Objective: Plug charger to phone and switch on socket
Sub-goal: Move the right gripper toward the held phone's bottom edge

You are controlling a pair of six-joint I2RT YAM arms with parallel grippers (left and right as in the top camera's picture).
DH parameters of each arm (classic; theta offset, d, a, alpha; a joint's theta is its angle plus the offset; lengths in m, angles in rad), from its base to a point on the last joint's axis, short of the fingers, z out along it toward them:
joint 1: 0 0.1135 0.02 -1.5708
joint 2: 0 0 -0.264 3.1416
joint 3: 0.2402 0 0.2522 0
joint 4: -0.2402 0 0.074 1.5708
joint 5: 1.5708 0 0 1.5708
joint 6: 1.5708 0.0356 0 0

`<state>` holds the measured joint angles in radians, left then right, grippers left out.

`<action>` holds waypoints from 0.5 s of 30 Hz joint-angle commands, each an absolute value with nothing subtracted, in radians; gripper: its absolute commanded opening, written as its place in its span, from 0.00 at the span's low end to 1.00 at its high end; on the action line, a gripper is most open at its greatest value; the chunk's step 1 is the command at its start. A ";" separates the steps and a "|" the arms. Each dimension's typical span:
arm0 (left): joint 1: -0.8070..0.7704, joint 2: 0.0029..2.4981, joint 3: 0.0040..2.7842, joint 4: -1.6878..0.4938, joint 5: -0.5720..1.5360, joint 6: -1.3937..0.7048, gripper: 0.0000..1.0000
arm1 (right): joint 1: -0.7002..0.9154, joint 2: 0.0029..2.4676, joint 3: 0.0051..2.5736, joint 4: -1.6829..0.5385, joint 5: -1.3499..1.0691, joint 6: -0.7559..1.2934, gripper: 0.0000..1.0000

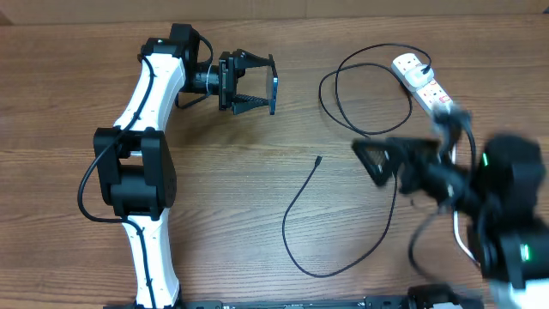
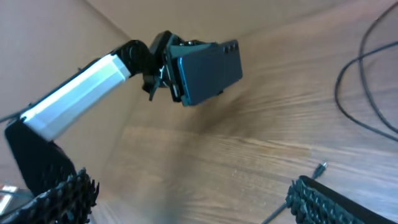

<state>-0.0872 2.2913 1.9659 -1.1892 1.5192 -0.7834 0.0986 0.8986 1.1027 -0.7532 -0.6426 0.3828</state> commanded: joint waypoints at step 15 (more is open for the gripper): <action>-0.088 2.295 1.993 -1.194 1.525 -0.782 0.71 | 0.511 1.353 1.365 -0.806 -0.169 0.475 0.99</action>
